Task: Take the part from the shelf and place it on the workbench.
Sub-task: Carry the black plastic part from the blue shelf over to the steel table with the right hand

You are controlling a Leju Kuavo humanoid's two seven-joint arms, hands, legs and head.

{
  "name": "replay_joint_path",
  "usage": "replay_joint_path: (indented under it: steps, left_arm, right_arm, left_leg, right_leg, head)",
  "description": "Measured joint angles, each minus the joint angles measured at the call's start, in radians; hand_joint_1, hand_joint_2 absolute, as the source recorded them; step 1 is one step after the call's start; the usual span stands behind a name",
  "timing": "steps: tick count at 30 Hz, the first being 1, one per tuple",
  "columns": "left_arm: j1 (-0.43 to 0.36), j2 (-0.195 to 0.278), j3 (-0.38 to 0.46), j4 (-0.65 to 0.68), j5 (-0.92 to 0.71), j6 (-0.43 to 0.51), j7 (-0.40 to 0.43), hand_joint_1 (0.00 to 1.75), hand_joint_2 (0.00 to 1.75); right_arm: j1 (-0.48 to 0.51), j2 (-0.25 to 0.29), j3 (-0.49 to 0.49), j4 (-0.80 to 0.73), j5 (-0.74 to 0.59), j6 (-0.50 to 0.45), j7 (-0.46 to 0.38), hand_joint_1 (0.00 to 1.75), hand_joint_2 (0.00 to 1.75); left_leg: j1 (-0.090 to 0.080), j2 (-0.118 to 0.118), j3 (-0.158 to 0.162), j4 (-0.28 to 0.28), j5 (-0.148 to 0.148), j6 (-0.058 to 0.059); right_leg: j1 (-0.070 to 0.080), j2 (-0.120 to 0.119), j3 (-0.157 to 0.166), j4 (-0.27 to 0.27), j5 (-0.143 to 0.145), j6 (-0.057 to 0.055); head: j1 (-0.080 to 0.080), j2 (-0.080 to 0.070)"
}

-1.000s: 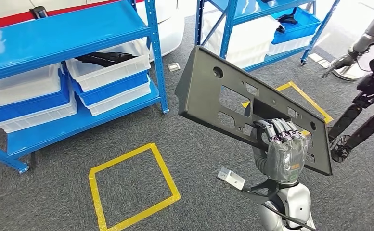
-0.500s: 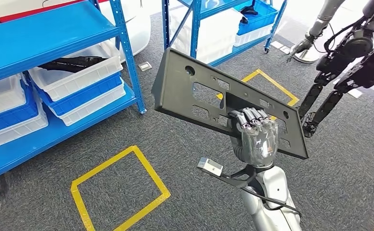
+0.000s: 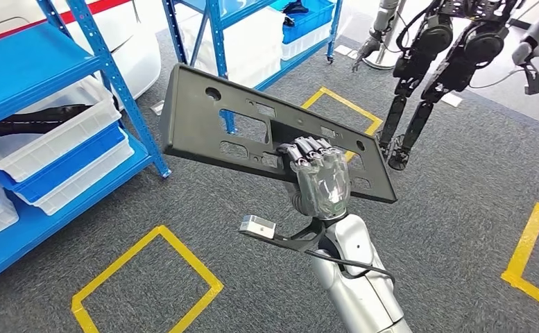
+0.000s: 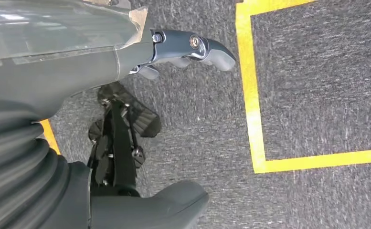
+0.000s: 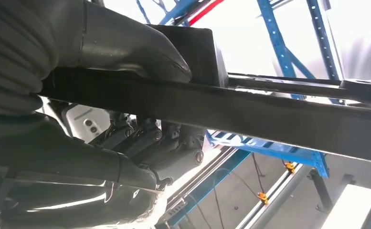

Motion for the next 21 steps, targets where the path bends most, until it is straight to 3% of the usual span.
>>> replay_joint_path:
  steps: [2, 4, 6, 8, 10, 12, 13, 14, 15, 17, 19, 21]
  left_arm:
    - [0.001, -0.001, 0.006, 0.000, 0.002, 0.001, -0.001, 0.00, 1.75]
    - [0.001, -0.003, 0.011, 0.000, 0.002, 0.001, -0.001, 0.00, 1.75]
    - [-0.001, -0.006, 0.013, 0.000, 0.002, 0.000, -0.002, 0.00, 1.75]
    - [-0.001, -0.009, 0.014, 0.000, 0.002, -0.001, -0.004, 0.00, 1.75]
    - [0.001, -0.009, 0.015, 0.000, 0.002, -0.003, -0.005, 0.00, 1.75]
    - [0.004, -0.008, 0.017, 0.000, 0.001, -0.004, -0.005, 0.00, 1.75]
    - [0.005, -0.008, 0.019, 0.000, 0.000, -0.004, -0.005, 0.00, 1.75]
    - [0.005, -0.008, 0.020, 0.000, 0.000, -0.004, -0.005, 0.00, 1.75]
    - [0.005, -0.009, 0.021, 0.000, 0.000, -0.004, -0.005, 0.00, 1.75]
    - [0.004, -0.010, 0.021, 0.000, -0.001, -0.004, -0.005, 0.00, 1.75]
    - [0.005, -0.011, 0.022, 0.000, -0.001, -0.006, -0.005, 0.00, 1.75]
    - [0.004, -0.017, 0.022, -0.001, -0.004, -0.007, -0.006, 0.00, 1.75]
  right_arm:
    - [-0.005, 0.005, 0.002, 0.008, 0.001, 0.000, 0.001, 1.75, 1.75]
    - [-0.010, 0.010, 0.002, 0.013, 0.002, 0.000, 0.002, 1.75, 1.75]
    - [-0.012, 0.012, 0.002, 0.016, 0.007, 0.000, 0.003, 1.75, 1.75]
    - [-0.017, 0.010, 0.003, 0.019, 0.014, 0.000, 0.005, 1.75, 1.75]
    - [-0.026, 0.008, 0.004, 0.024, 0.017, 0.000, 0.007, 1.75, 1.75]
    - [-0.034, 0.006, 0.005, 0.030, 0.016, -0.001, 0.010, 1.75, 1.75]
    - [-0.036, 0.003, 0.005, 0.034, 0.016, -0.001, 0.012, 1.75, 1.75]
    - [-0.036, 0.001, 0.005, 0.036, 0.016, -0.001, 0.014, 1.75, 1.75]
    - [-0.036, -0.001, 0.005, 0.038, 0.016, -0.001, 0.015, 1.75, 1.75]
    - [-0.040, -0.002, 0.005, 0.040, 0.016, -0.001, 0.016, 1.75, 1.75]
    - [-0.046, -0.002, 0.005, 0.042, 0.016, -0.001, 0.016, 1.75, 1.75]
    - [-0.049, -0.007, 0.005, 0.044, 0.014, -0.002, 0.019, 1.75, 1.75]
  left_leg:
    - [0.012, -0.042, 0.054, -0.123, 0.056, -0.003]
    - [0.013, -0.064, 0.076, -0.175, 0.070, 0.001]
    - [0.005, -0.041, 0.076, -0.178, 0.075, 0.015]
    - [0.002, -0.018, 0.077, -0.185, 0.081, 0.034]
    - [0.001, 0.008, 0.078, -0.190, 0.084, 0.048]
    - [-0.003, 0.037, 0.077, -0.190, 0.083, 0.053]
    - [-0.003, 0.051, 0.077, -0.190, 0.082, 0.053]
    - [-0.004, 0.065, 0.077, -0.189, 0.082, 0.052]
    - [-0.004, 0.078, 0.078, -0.189, 0.081, 0.051]
    - [-0.007, 0.100, 0.082, -0.189, 0.077, 0.045]
    - [-0.012, 0.121, 0.088, -0.189, 0.073, 0.035]
    - [-0.012, 0.144, 0.097, -0.195, 0.071, 0.024]
  right_leg:
    - [0.002, 0.026, -0.006, 0.012, -0.004, 0.006]
    - [0.006, 0.046, -0.017, 0.018, -0.004, 0.018]
    - [0.007, 0.060, -0.028, 0.016, 0.001, 0.031]
    - [0.007, 0.026, -0.048, 0.042, -0.011, 0.039]
    - [0.007, -0.030, -0.097, 0.140, -0.058, 0.038]
    - [0.004, -0.049, -0.156, 0.264, -0.107, 0.041]
    - [0.003, -0.052, -0.167, 0.292, -0.115, 0.046]
    - [0.001, -0.056, -0.159, 0.281, -0.109, 0.052]
    - [0.000, -0.066, -0.130, 0.231, -0.090, 0.059]
    - [0.004, -0.117, -0.052, 0.089, -0.044, 0.063]
    - [0.013, -0.150, -0.016, 0.019, -0.020, 0.052]
    - [0.018, -0.130, -0.018, 0.015, -0.013, 0.039]
  head:
    - [0.000, 0.000]
    - [0.001, 0.000]
    - [0.002, 0.000]
    - [0.005, 0.000]
    - [0.010, 0.000]
    - [0.013, 0.000]
    - [0.013, 0.000]
    - [0.013, 0.000]
    - [0.013, 0.000]
    - [0.013, 0.000]
    - [0.012, 0.000]
    - [0.012, 0.000]
